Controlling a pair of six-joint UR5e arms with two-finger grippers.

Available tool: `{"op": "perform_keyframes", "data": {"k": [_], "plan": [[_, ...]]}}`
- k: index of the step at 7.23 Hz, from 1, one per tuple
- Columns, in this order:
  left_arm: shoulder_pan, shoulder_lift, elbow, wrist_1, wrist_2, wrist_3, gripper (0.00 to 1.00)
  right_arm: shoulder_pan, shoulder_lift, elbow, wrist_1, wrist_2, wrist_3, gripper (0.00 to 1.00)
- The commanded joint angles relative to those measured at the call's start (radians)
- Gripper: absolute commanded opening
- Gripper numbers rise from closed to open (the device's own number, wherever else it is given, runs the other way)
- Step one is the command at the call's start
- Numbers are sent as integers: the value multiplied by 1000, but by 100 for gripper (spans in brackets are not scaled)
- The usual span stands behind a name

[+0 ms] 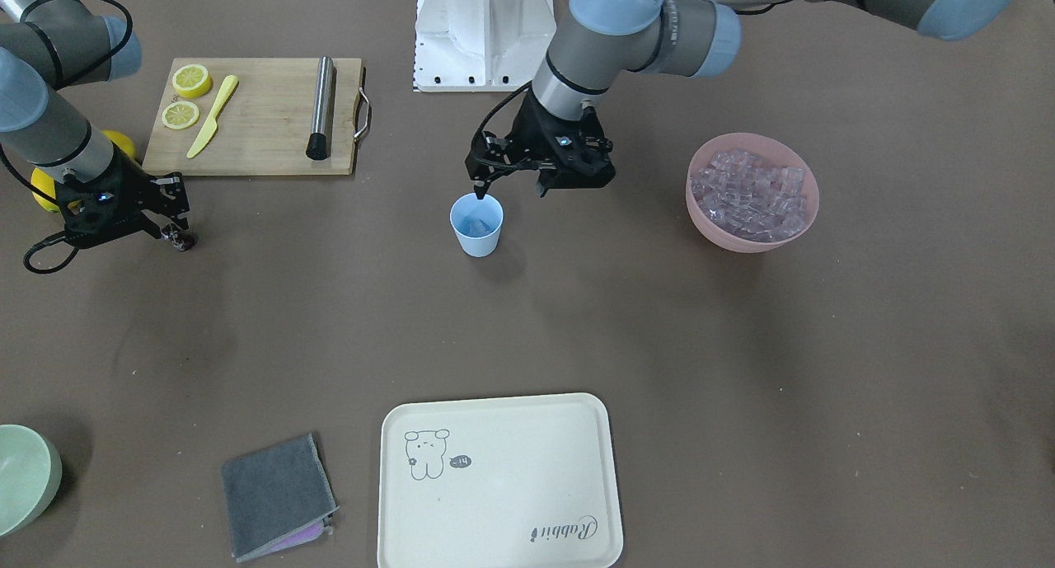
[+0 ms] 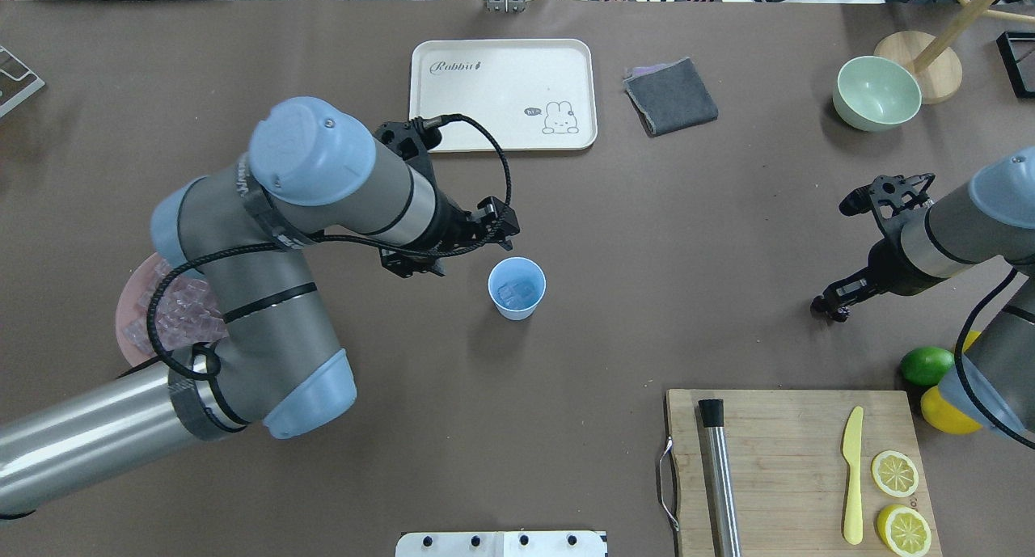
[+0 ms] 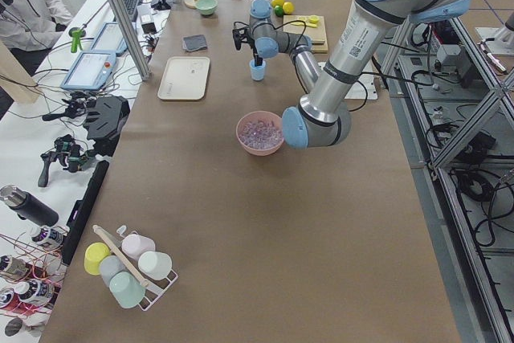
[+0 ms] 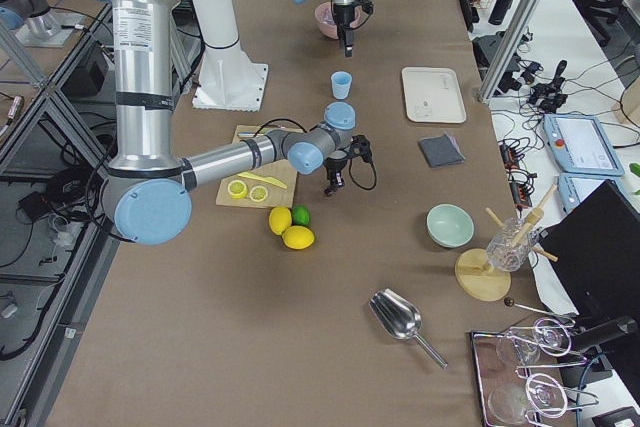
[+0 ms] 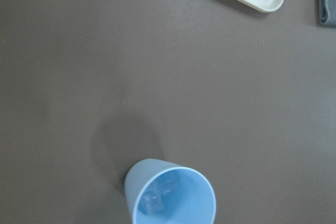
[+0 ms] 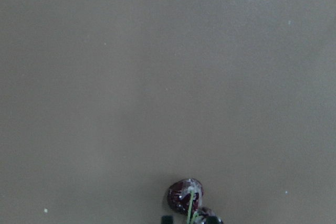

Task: Put ice and cherries in cup
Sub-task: 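Withdraw the left gripper from the cup while the right gripper grasps the cherries, then retract the left arm while the right gripper lifts cherries toward the cup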

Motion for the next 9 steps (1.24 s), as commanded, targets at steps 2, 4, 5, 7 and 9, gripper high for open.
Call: {"op": "perform_keyframes", "data": {"k": [2,4,5,7,9], "plan": [[-137,211,-162,35,-137,189,96,-1,-5,-5,0,2,-5,0],[-316,310,-191,37,-295,358,96,4,7,15,-1,16,-3,0],[-401,392,-211,37,-343,489,96,13,36,58,-27,19,0,0],[-562,634,-231,35,-374,860,96,14,146,84,-39,21,137,0],[-640,730,-172,32,-369,1106,97,-53,259,121,-41,-14,326,0]]}}
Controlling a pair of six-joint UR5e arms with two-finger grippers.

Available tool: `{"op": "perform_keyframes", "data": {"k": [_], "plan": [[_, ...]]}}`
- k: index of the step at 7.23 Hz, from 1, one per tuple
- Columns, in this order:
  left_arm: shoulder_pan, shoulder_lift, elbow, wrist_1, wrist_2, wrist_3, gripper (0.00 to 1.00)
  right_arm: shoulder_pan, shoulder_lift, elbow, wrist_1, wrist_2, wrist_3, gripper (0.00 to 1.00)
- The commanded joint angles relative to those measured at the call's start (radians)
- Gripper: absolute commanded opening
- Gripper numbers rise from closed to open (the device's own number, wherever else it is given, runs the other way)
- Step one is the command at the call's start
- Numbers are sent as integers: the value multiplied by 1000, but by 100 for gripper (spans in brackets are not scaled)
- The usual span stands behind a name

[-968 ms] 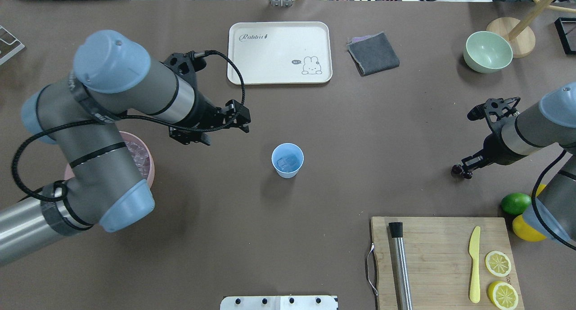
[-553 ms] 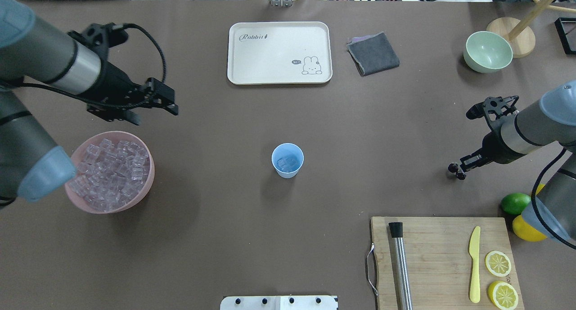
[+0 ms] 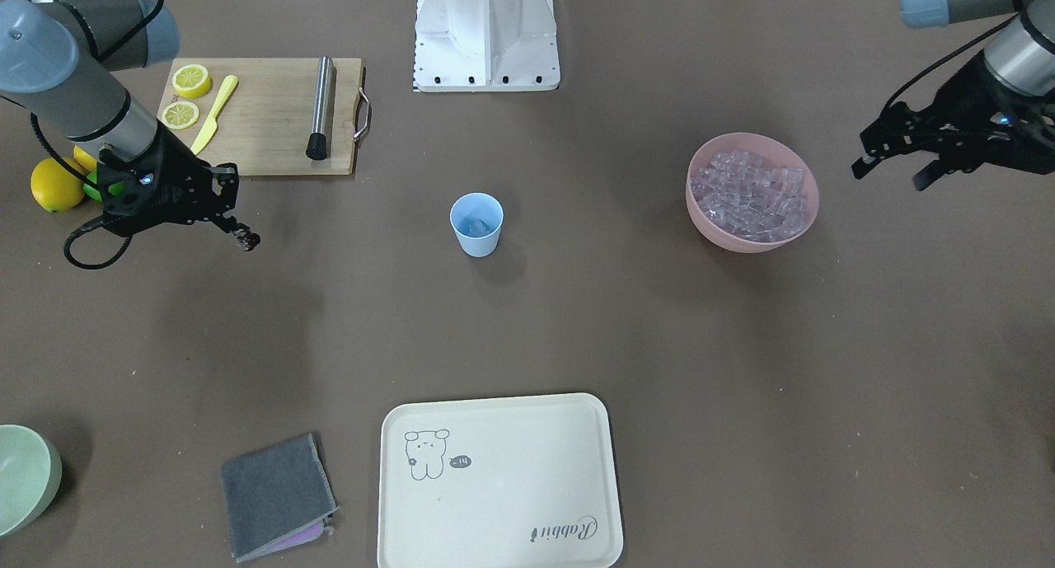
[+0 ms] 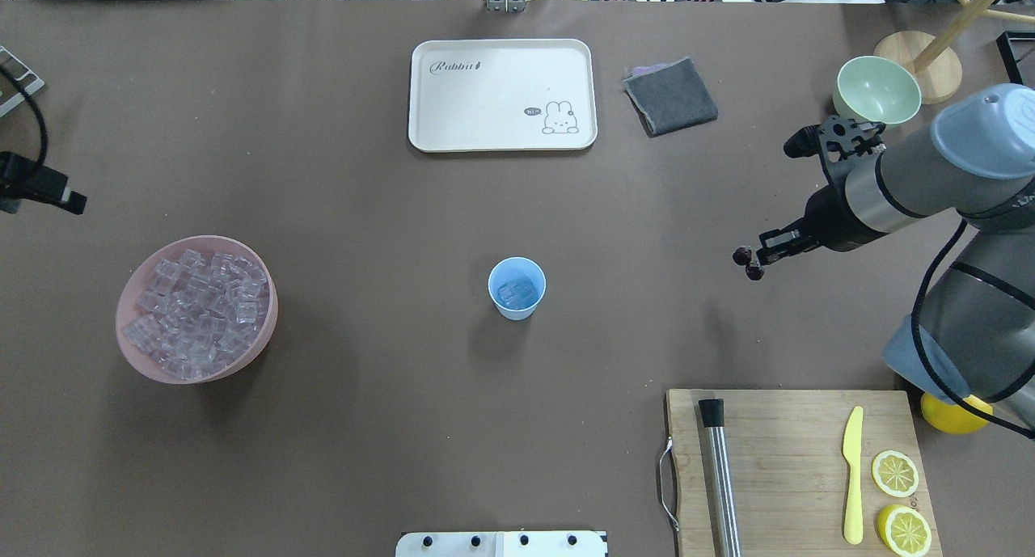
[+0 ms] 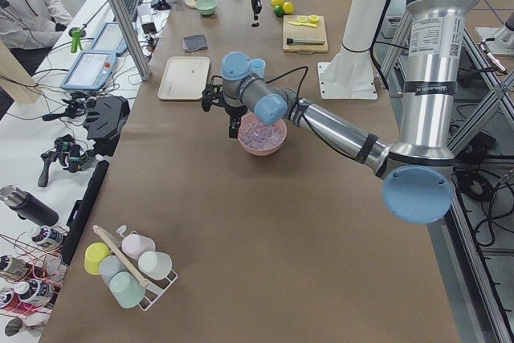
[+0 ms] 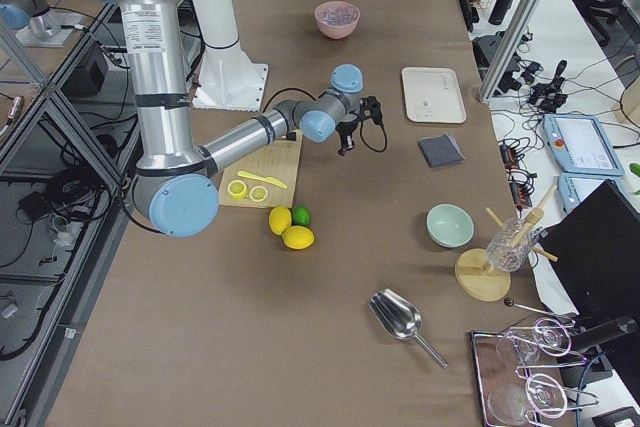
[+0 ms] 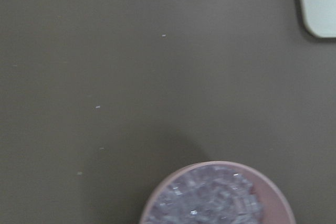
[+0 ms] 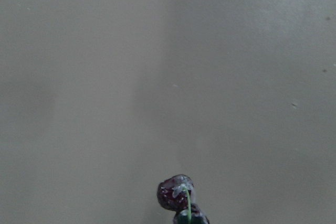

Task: Put ice and cherries in cup
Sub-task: 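Retract the left arm while the right gripper lifts cherries toward the cup, then lower the cherries into the blue cup and open the right gripper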

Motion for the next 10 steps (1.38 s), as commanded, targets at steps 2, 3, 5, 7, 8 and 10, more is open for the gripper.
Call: {"op": "perform_keyframes", "data": {"k": [2,3,5,7,8,10], "plan": [[-68,85,44,-7,1,181,97,-170,266,28,-101,-162,287,0],[-68,89,45,-7,1,181,97,-236,373,20,-191,-231,329,0],[-68,94,50,-10,1,184,97,-297,472,-35,-224,-308,357,0],[-69,100,44,-15,-5,181,97,-304,502,-73,-221,-331,359,0],[-69,112,35,-15,-5,181,97,-304,509,-90,-218,-336,359,0],[-70,117,35,-22,-5,181,97,-312,511,-110,-215,-374,394,93]]}}
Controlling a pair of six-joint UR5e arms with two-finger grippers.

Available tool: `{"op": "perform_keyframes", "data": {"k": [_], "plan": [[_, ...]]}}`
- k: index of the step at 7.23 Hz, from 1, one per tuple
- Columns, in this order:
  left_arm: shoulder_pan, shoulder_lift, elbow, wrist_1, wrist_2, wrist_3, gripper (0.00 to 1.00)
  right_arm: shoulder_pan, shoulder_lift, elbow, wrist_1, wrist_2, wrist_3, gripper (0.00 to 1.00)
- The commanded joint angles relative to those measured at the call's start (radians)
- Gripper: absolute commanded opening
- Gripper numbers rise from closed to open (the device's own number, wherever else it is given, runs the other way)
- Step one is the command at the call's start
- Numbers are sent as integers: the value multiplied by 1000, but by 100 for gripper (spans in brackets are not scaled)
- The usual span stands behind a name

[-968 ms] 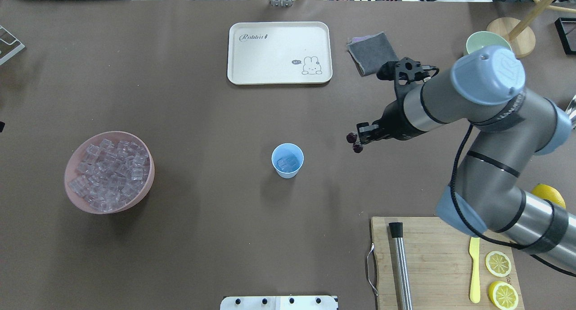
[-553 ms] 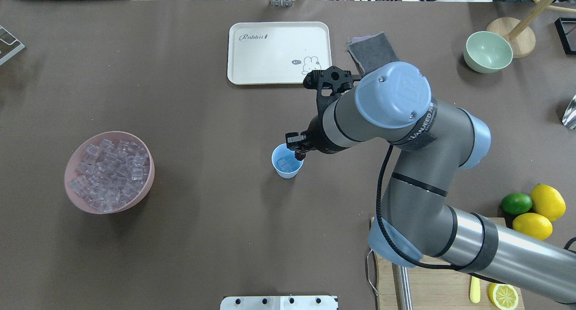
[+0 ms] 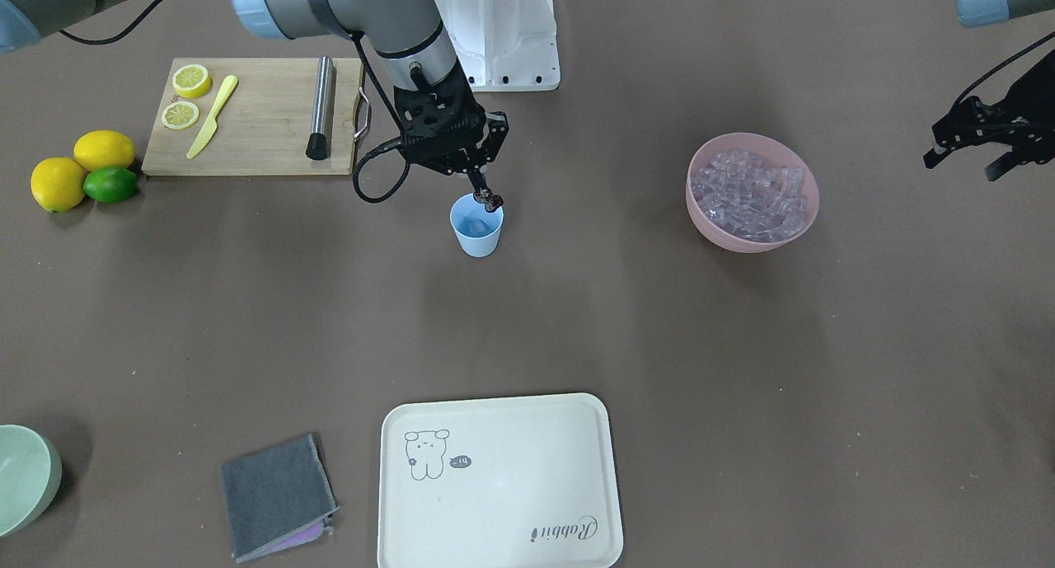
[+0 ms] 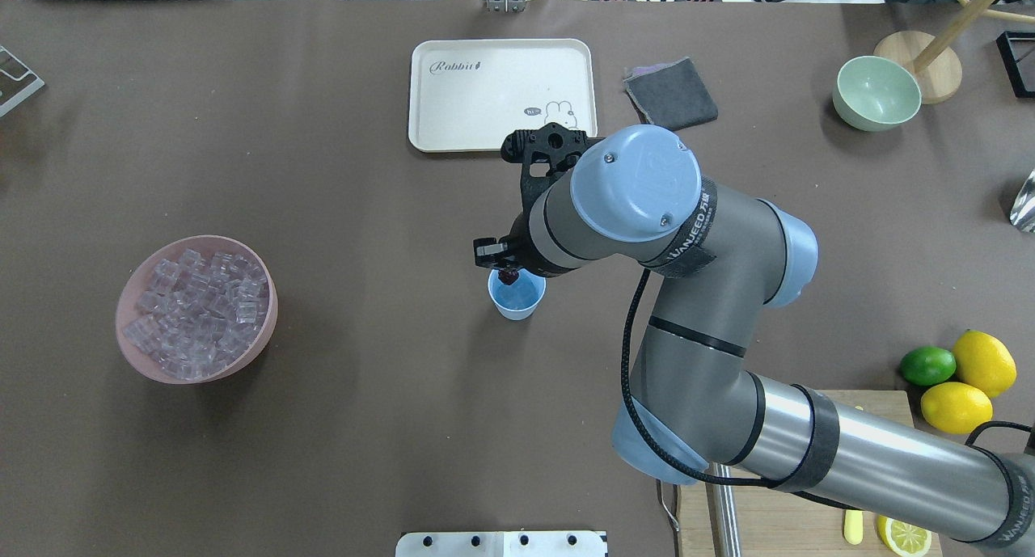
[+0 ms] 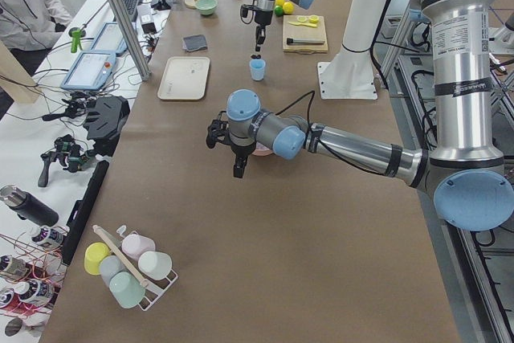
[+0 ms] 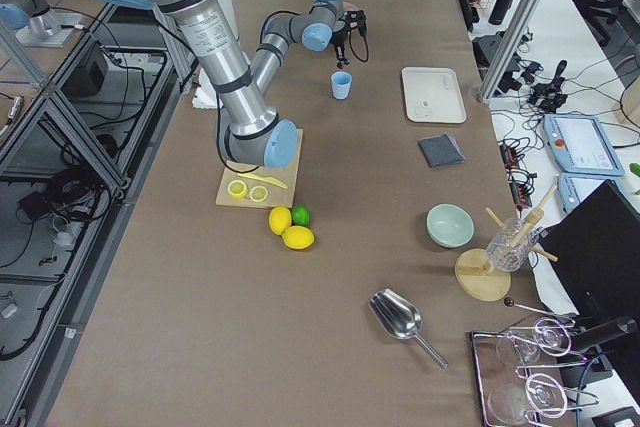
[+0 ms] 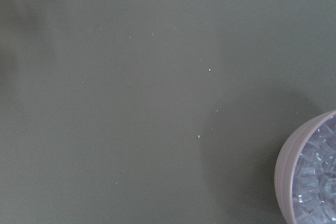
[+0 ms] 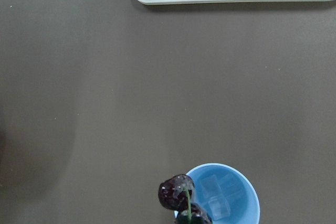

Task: Put ice and cherries in cup
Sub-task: 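Lower the cherries into the blue cup and open the right gripper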

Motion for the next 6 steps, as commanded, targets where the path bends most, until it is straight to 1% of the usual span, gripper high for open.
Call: {"op": "perform_keyframes", "data": {"k": [1,2,3,4,5,6], "plan": [[1,2,2,-3,0,0,97,-2,4,-22,1,-24,22,100],[-1,2,-1,0,0,0,97,-2,1,-22,1,-23,11,100],[-1,-1,2,2,0,0,97,30,-13,-15,-3,3,5,100],[-2,-11,21,2,18,4,97,89,-74,-7,3,111,-23,100],[-28,-17,42,6,38,59,97,158,-175,46,6,185,-143,100],[-82,-18,59,25,34,151,97,244,-291,100,8,254,-279,100]]}}
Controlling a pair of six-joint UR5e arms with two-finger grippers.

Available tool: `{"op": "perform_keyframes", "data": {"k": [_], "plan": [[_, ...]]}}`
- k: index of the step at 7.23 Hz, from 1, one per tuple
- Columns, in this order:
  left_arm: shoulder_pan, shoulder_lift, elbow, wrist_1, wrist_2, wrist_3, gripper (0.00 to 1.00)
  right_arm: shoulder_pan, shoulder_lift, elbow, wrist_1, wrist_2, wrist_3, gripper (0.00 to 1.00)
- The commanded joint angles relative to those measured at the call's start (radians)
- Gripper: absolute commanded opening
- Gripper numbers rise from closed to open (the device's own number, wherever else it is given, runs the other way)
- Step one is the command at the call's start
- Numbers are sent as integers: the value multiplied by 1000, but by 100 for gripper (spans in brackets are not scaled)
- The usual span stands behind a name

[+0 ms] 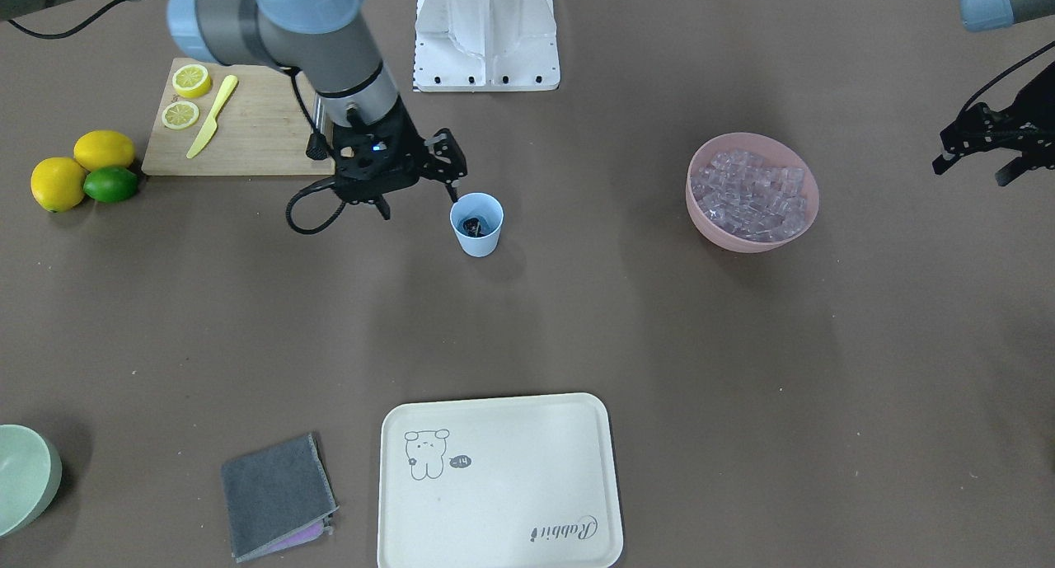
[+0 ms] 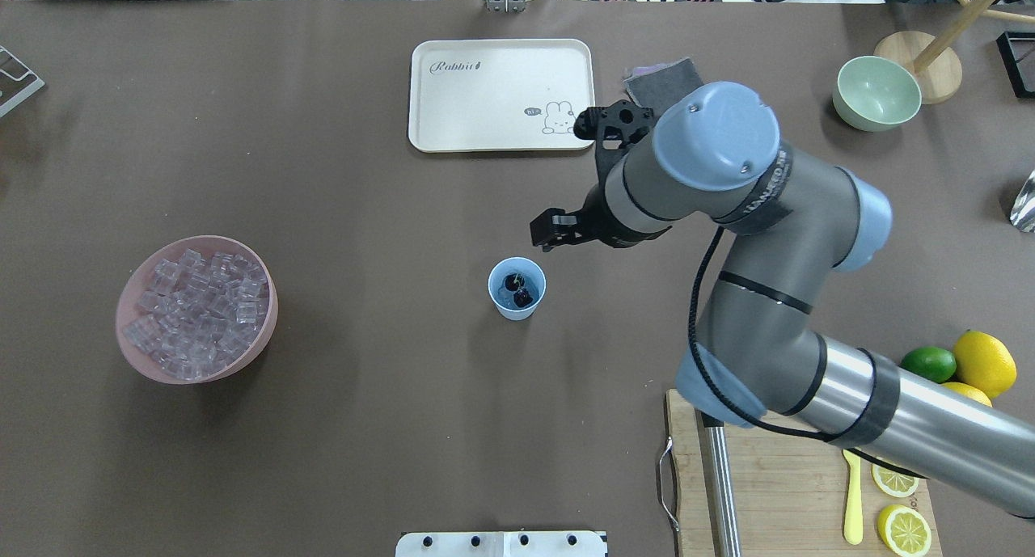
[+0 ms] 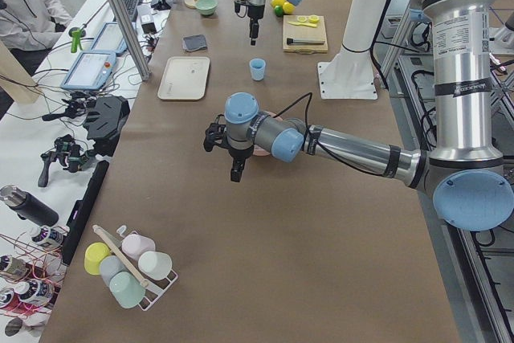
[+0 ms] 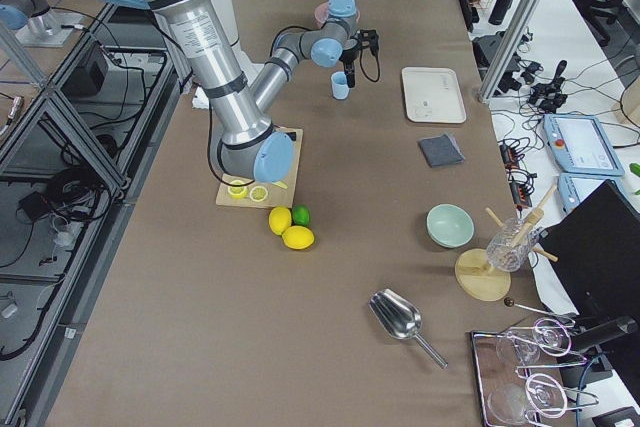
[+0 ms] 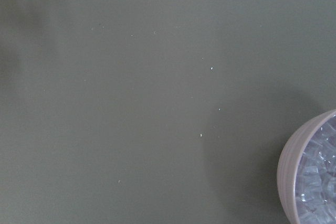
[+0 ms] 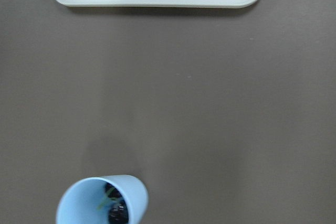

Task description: Put ice and cherries in cup

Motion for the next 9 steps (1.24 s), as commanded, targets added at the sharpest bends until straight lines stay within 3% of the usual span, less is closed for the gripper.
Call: {"op": "perform_keyframes", "data": {"k": [1,3,4,5,7,9], "plan": [[-80,-4,20,62,5,155,97,210,-208,63,3,217,-272,100],[-122,-6,19,150,8,229,97,443,-418,47,0,374,-665,100],[-145,12,11,159,7,234,97,562,-512,34,-13,409,-859,100],[-154,34,17,161,11,234,97,659,-584,17,-14,410,-996,100],[-157,52,20,158,28,223,97,823,-611,-81,-28,393,-1209,100],[-165,52,25,158,27,223,97,856,-647,-100,-31,288,-1267,100]]}}
